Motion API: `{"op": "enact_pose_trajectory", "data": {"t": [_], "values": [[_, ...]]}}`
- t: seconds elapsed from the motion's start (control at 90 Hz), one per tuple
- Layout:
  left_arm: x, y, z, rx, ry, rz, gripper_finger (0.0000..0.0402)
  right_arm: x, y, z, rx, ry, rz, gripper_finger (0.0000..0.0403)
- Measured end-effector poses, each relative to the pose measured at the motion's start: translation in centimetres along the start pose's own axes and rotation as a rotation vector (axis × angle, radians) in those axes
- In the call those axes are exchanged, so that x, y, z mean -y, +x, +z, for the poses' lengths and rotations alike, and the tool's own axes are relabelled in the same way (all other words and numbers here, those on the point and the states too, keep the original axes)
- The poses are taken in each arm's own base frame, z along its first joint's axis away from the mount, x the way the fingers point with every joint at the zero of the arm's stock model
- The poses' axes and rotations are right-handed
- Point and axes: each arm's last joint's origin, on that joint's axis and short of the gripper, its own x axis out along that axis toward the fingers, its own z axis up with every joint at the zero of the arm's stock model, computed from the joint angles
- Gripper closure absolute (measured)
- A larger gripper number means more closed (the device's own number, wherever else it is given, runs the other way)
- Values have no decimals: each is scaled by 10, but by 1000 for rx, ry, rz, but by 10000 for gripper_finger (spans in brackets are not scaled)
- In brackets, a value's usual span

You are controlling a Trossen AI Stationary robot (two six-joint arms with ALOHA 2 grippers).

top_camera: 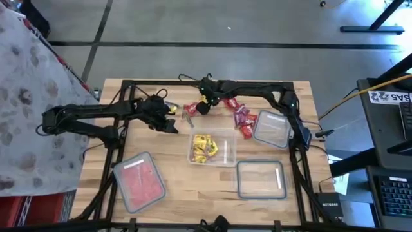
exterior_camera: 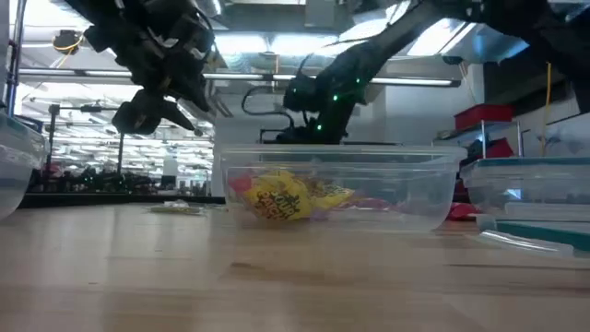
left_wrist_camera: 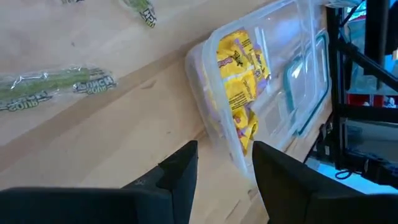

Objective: Sort candy
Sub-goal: Put the yellow candy into the open transparent container

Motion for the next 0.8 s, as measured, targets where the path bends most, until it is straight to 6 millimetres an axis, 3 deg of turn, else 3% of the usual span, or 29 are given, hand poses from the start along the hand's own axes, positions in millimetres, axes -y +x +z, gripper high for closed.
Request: {"op": "enact_pose_trajectory", "data": {"t": [0.267,0.389,0.489,0.578,0.633,0.711,0.8], "values": [[0,0,0,-5,2,1,265,2,17,-6,-51,18,-30,178],[0,0,0,-6,7,3,265,0,18,-9,-59,7,-50,231],[0,0,0,-7,13,3,265,-2,17,-12,-88,-19,-54,297],[-1,0,0,-7,13,4,265,-4,10,-15,-117,-36,-48,366],[0,0,0,-6,13,3,265,-3,4,-17,-134,-59,-56,387],[0,0,0,-6,12,3,265,-3,-12,-15,-119,-74,-81,382],[0,0,0,-3,10,5,265,-5,-45,-10,-74,-93,-78,371]]}}
